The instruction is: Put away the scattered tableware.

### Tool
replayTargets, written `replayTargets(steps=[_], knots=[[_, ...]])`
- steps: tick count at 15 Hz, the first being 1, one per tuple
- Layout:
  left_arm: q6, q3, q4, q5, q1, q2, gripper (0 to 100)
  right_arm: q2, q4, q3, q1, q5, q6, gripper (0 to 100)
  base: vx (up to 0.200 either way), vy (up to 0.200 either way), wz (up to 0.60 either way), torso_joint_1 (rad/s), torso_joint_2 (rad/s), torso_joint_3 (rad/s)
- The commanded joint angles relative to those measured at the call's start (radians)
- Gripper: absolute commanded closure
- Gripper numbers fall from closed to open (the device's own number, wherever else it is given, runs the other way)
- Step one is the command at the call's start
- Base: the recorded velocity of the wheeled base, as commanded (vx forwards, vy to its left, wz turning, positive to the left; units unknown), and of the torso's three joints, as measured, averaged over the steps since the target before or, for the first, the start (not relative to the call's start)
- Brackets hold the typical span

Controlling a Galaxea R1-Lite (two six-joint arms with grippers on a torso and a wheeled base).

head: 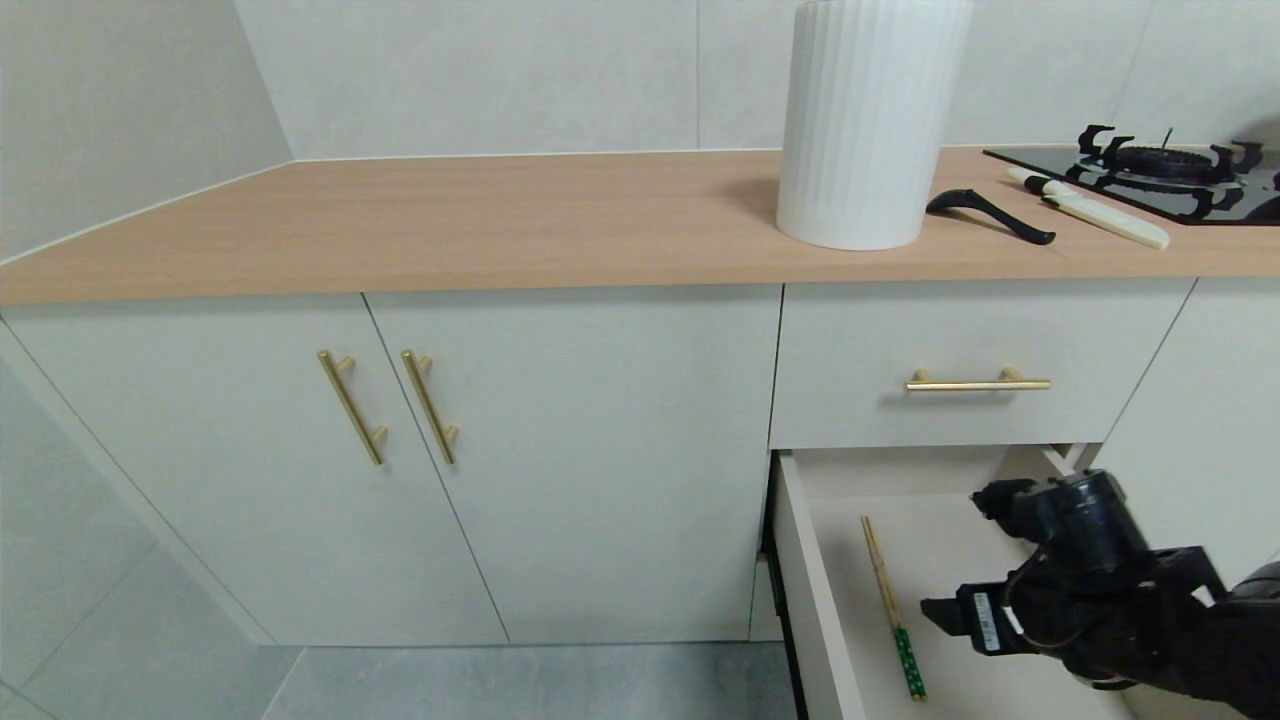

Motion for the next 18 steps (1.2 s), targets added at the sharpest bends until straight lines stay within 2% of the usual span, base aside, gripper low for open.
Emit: replayTargets(steps=[1, 2, 3, 4, 8, 14, 18], knots=[[0.0, 0.0, 0.0, 0.002, 0.0, 0.0, 0, -0.445, 0.414, -0.151, -0.079, 0.133, -0.061, 0, 0.0, 0.0, 0.0, 0.0, 0.0, 0.0], [0.0, 0.0, 0.0, 0.0, 0.0, 0.0, 0, -0.531, 0.577, -0.228, -0.09, 0.167, -0.062, 0, 0.0, 0.0, 0.0, 0.0, 0.0, 0.0], [0.0, 0.0, 0.0, 0.0, 0.0, 0.0, 0, -0.588, 0.658, -0.271, -0.093, 0.19, -0.062, 0, 0.0, 0.0, 0.0, 0.0, 0.0, 0.0], [0.0, 0.0, 0.0, 0.0, 0.0, 0.0, 0, -0.628, 0.672, -0.283, -0.093, 0.202, -0.062, 0, 0.0, 0.0, 0.0, 0.0, 0.0, 0.0], [0.0, 0.0, 0.0, 0.002, 0.0, 0.0, 0, -0.606, 0.667, -0.281, -0.148, 0.202, -0.107, 0, 0.0, 0.0, 0.0, 0.0, 0.0, 0.0], [0.0, 0.0, 0.0, 0.002, 0.0, 0.0, 0, -0.611, 0.632, -0.269, -0.151, 0.202, -0.111, 0, 0.0, 0.0, 0.0, 0.003, -0.02, -0.014], [0.0, 0.0, 0.0, 0.0, 0.0, 0.0, 0, -0.608, 0.623, -0.261, -0.151, 0.199, -0.113, 0, 0.0, 0.0, 0.0, 0.089, -0.25, -0.279]])
